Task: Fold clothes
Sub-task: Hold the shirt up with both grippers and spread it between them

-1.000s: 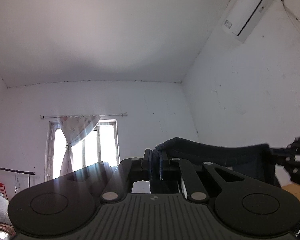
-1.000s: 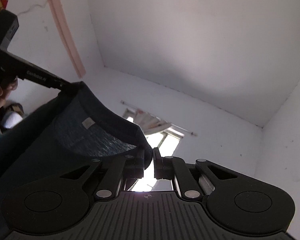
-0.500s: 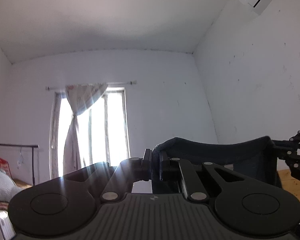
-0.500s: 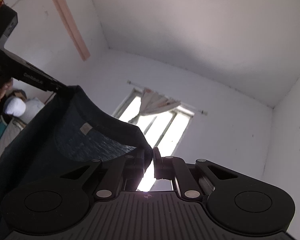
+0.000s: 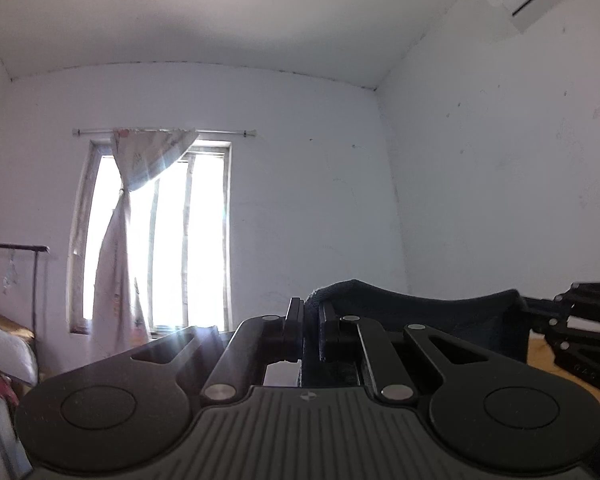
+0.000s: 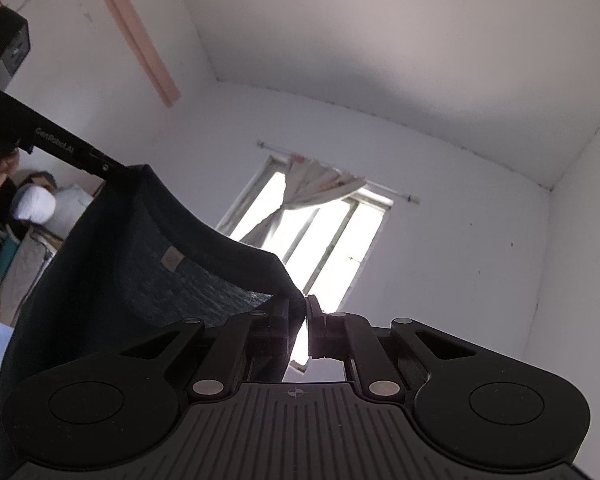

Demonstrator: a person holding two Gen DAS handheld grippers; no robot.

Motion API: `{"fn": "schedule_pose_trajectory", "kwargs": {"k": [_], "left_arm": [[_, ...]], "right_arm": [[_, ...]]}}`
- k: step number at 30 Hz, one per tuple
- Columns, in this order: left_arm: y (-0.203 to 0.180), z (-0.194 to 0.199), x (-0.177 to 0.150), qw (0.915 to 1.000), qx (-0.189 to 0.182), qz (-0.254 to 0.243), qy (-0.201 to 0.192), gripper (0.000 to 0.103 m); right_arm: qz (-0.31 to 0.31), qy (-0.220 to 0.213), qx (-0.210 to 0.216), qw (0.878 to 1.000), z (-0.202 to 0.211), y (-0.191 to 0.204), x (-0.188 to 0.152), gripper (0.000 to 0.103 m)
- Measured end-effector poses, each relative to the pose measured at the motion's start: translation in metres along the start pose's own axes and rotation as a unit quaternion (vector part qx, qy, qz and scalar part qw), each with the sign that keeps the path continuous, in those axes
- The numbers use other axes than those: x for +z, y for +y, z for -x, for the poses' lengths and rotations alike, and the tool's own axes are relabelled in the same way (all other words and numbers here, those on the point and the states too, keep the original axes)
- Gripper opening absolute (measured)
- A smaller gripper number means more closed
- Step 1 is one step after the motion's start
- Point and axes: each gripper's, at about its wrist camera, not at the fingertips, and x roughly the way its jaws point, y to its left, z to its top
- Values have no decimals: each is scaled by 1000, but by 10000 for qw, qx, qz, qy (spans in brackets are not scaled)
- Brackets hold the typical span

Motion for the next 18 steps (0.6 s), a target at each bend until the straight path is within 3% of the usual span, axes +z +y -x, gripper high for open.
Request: {"fn": "schedule_pose_trajectory", "kwargs": {"k": [3, 8, 12, 18], "left_arm": [[-1, 14, 6, 9998, -106, -5, -168, 11], [-5, 26, 20, 9984, -249, 54, -500, 11], [-5, 15, 24, 9985, -242, 39, -483, 11], [8, -50, -7, 9998, 49, -37, 171, 11]], "right_arm": [[72, -182, -37, 9998, 23, 0, 45, 9], [92, -507, -93, 9986, 44, -13, 61, 9], [71, -510, -84, 9986, 39, -22, 48, 9], [-107, 38, 133, 9998, -14, -35, 3, 9]]}}
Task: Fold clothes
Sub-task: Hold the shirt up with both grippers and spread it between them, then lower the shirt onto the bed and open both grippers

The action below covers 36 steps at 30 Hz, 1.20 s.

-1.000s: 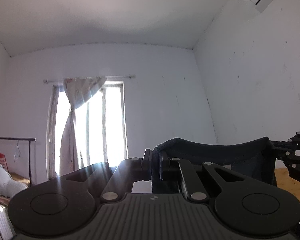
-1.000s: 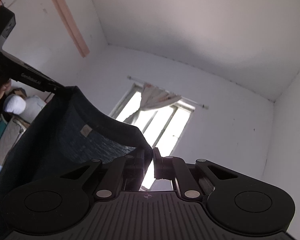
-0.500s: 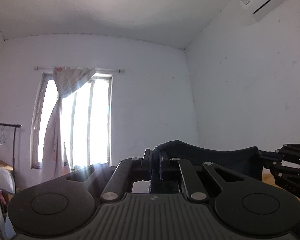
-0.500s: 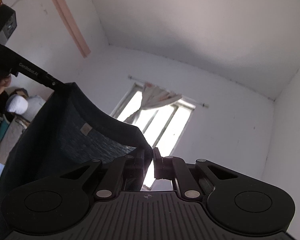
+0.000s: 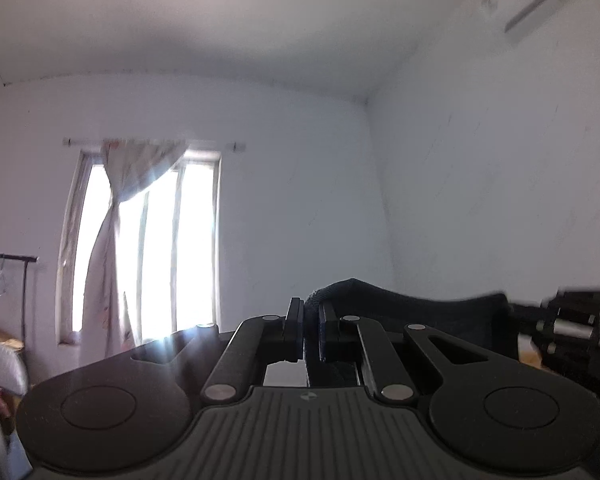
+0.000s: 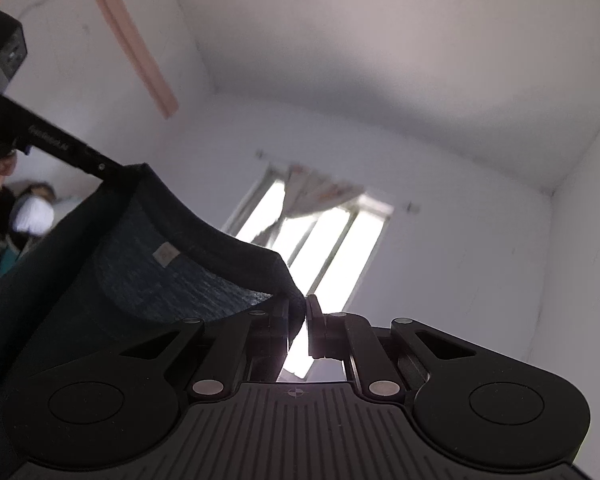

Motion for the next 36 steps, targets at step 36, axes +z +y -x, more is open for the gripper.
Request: {"fn": "schedule_pose_trajectory", "kwargs": {"k": [36], "left_arm": [[84, -449, -516, 9176, 1131, 366, 3792, 11]], "right_arm": [[-2163, 4441, 349, 8688, -408, 164, -546, 10]]}}
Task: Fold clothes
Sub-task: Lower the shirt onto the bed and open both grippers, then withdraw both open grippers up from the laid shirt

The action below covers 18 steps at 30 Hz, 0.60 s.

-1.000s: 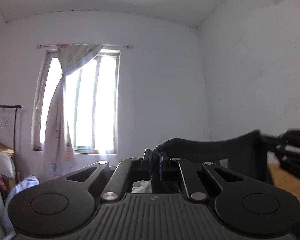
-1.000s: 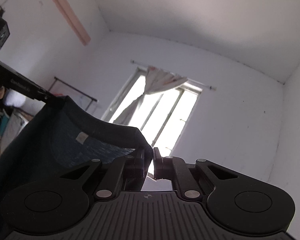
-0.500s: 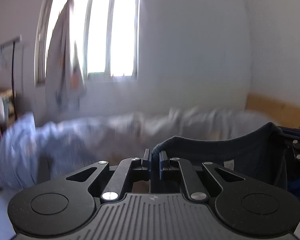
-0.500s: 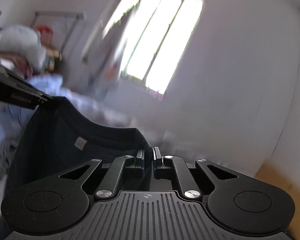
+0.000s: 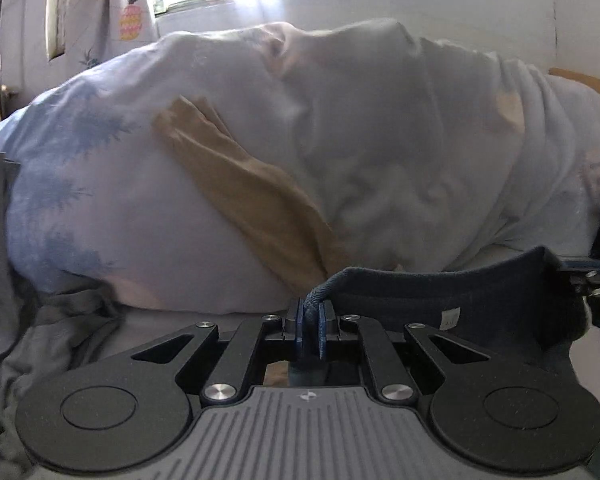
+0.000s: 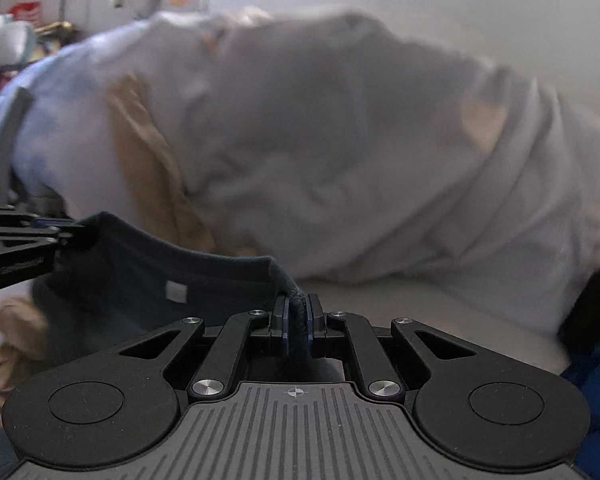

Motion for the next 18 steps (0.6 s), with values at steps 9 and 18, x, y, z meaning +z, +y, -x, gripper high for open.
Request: {"fn": "schedule_pose_trajectory", "kwargs": {"k": [9, 18], "left_arm": [[8, -32, -38, 9996, 265, 120, -65, 54], [49, 53, -47, 9905, -380, 865, -997, 102]], "right_arm": [[-836, 255, -304, 9957, -73, -18, -28, 61], [-2694, -1111, 334, 9560, 18, -46, -43, 86]]}}
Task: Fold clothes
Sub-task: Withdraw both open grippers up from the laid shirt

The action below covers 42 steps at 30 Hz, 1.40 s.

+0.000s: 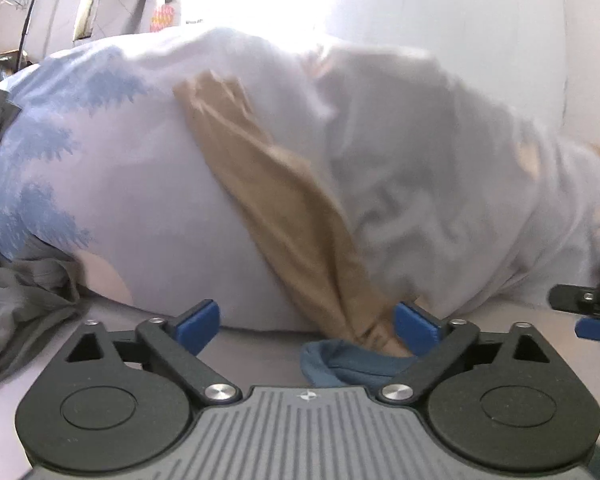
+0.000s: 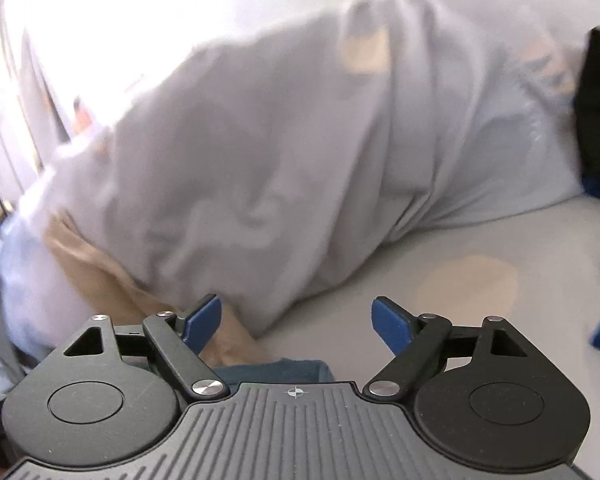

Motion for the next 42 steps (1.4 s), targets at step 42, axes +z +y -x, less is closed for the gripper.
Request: {"fn": "schedule_pose_trajectory", "kwargs": {"k": [42], "left_arm": [[63, 692, 9, 9659, 87, 1594, -2041, 103]], "right_arm": [[2206, 692, 618, 9709, 594, 169, -171, 75]]}}
